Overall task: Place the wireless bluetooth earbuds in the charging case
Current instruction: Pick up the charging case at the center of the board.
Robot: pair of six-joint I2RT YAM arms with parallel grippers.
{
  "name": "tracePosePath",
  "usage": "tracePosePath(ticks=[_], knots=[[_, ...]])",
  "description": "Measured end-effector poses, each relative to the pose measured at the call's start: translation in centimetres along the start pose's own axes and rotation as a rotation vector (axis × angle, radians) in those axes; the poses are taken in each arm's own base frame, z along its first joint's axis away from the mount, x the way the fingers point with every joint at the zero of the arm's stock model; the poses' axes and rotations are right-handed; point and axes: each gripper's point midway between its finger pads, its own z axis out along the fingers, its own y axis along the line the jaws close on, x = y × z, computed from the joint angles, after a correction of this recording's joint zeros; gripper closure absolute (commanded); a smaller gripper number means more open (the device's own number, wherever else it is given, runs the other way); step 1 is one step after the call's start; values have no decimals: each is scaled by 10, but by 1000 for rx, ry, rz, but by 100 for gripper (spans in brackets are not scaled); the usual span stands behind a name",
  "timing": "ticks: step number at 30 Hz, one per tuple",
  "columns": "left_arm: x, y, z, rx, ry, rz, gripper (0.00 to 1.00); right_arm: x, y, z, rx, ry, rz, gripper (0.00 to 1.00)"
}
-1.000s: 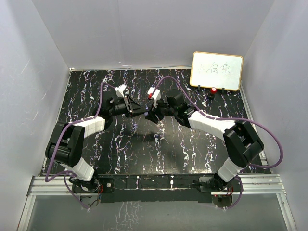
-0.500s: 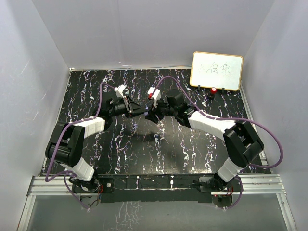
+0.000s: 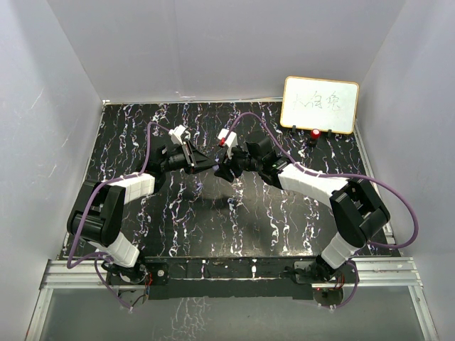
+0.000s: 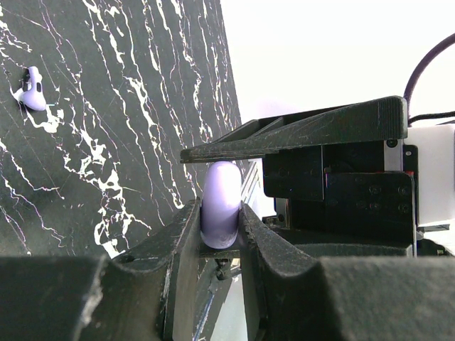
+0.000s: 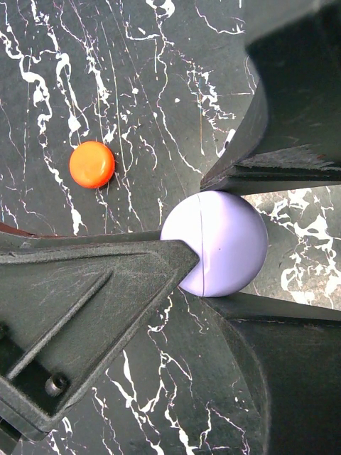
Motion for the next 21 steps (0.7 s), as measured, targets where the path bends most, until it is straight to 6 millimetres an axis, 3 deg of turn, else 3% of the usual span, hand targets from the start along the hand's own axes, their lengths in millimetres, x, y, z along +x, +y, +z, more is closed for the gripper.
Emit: tracePosePath(ticks=[2,3,5,8,15,21], knots=[[0,0,0,0,1,0,92,0,0,0,-1,0,0,82],[0,0,0,0,1,0,98,0,0,0,-2,0,0,77],[0,0,0,1,1,0,100,0,0,0,-2,-1,0,56],[0,0,0,0,1,0,100,0,0,0,-3,-1,1,38],[-5,1,-3,2,-19,-9,100,-3,-2,-3,19,-7,25,26],[-21,11,-10,8,-68,-41,100,-25,-19,-39,116,-94,85,24]])
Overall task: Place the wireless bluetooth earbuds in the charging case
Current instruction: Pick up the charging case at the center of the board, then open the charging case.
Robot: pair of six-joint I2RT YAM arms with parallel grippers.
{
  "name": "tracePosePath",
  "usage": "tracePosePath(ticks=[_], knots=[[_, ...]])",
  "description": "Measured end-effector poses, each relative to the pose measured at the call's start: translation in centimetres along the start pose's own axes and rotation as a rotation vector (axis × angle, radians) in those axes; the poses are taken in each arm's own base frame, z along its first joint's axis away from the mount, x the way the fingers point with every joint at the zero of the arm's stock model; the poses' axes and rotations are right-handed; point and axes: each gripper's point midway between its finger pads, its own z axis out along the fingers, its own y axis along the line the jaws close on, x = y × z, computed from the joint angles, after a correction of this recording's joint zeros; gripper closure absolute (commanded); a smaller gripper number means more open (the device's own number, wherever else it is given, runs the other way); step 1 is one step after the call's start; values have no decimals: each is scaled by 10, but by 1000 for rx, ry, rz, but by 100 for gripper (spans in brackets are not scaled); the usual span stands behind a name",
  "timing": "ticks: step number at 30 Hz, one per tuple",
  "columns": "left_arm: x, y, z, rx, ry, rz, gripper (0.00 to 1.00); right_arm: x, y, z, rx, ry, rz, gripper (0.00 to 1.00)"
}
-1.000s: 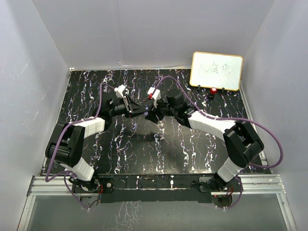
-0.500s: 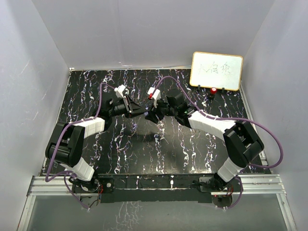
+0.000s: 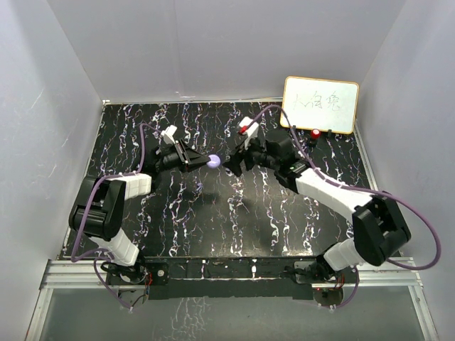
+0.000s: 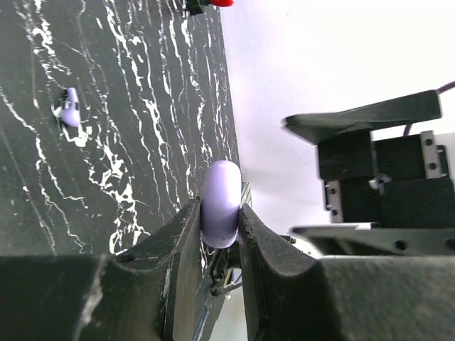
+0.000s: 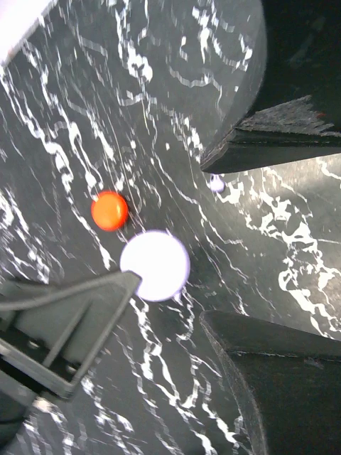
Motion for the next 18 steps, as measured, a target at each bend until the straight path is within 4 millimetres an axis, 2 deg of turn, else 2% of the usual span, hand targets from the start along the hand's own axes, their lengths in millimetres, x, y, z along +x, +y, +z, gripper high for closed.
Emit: tracePosePath(ticks=[4,7,10,14,18], knots=[[-1,10,-1,-12,-6,-31,100,-24,-23,-19,109,-81,57,27],[-1,9,-1,-7,-4,-35,100,-29,-31,-20,152,-105,105,30],[-1,8,-1,-2,-7,-29,100,-20,-34,-14,168,-86,180,31],[-2,9,-1,-5,-9,-27,100,3,-37,2,201,-30,269,29],[-3,11,-1,-20,-22,-29,100,14,-31,9,225,-1,327,29]])
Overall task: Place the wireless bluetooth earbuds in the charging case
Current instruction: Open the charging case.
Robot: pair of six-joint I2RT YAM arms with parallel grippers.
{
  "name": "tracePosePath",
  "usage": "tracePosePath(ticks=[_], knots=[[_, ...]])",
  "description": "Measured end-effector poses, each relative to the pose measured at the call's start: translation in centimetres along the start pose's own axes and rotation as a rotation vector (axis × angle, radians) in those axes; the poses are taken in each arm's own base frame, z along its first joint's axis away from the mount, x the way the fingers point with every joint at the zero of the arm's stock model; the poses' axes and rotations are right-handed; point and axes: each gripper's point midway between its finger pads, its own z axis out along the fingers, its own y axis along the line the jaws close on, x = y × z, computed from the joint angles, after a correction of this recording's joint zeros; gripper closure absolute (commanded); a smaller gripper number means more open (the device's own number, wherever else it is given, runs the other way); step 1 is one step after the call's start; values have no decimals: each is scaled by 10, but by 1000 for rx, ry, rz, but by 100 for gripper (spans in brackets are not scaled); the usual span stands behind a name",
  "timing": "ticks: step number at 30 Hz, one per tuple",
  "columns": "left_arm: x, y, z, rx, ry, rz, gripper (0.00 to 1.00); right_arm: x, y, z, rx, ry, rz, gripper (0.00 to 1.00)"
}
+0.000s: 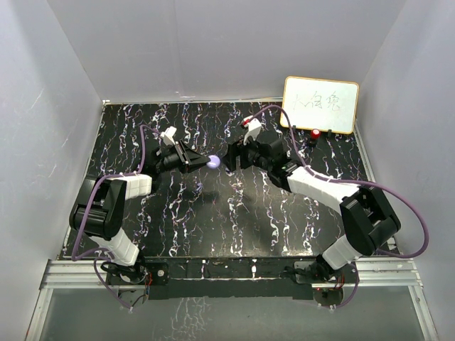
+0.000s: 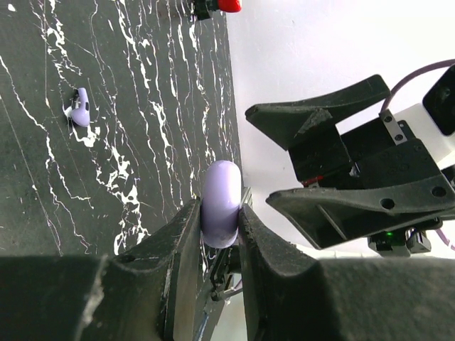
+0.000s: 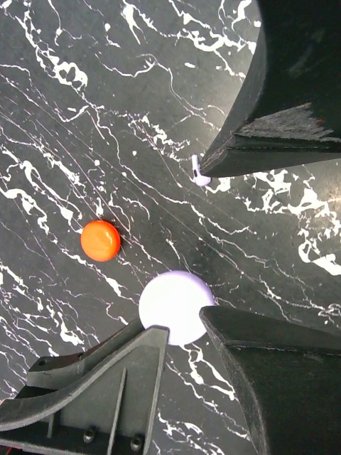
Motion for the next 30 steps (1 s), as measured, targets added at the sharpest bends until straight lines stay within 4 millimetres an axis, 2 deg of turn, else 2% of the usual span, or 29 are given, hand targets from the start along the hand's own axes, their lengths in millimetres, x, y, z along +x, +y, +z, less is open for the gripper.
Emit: tracePosePath(ticks=[11,17,30], knots=[[-6,2,1,-21,-46,-11,100,0,10,5,12,-13,53,28],[-3,1,3,-16,-41,-16,100,10,7,13,25,11,64,28],[-3,-4,3,-19,-50,-7,100,13,4,23,32,20,74,28]])
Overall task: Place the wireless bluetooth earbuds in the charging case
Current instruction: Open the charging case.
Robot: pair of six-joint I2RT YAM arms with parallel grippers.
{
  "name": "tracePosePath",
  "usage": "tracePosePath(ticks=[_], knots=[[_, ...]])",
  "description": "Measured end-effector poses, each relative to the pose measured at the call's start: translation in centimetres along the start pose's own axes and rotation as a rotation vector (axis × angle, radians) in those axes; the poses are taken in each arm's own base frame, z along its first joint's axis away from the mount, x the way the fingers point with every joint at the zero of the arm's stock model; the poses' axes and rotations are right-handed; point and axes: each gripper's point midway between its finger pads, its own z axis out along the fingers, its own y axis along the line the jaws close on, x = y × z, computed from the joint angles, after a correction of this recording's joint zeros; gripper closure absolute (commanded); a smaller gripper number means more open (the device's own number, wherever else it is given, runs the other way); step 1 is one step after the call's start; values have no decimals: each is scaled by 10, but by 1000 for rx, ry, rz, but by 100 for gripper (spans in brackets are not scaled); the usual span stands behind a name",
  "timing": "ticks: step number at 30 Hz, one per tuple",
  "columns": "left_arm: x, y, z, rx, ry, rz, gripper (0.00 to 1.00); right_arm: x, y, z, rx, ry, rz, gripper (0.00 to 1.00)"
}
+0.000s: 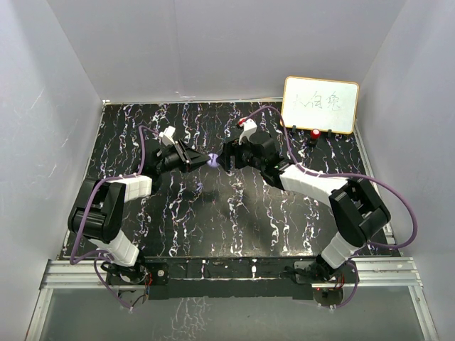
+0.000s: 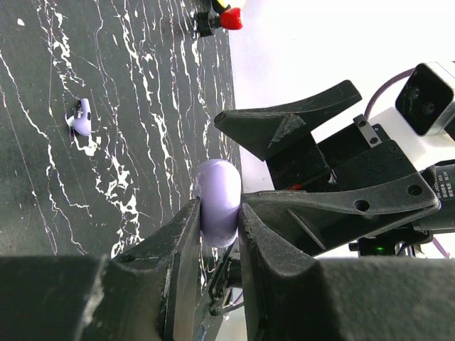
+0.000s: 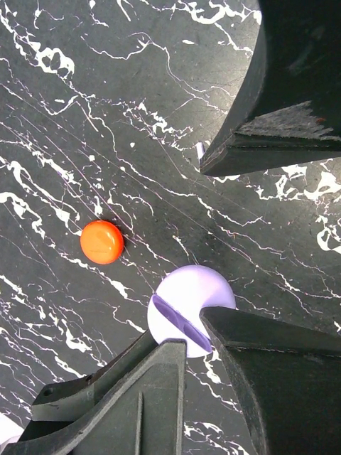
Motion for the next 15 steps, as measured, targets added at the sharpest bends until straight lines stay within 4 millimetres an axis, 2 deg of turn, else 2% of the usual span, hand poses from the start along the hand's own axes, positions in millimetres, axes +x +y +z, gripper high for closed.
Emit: tracePosePath(ticks=[10,15], knots=[[-2,-2,0,4,-8,-11,100,2,-2,2,5,2,2,27],[-2,-3,0,10,-7,-15,100,13,-6,8,12,26,7,27]])
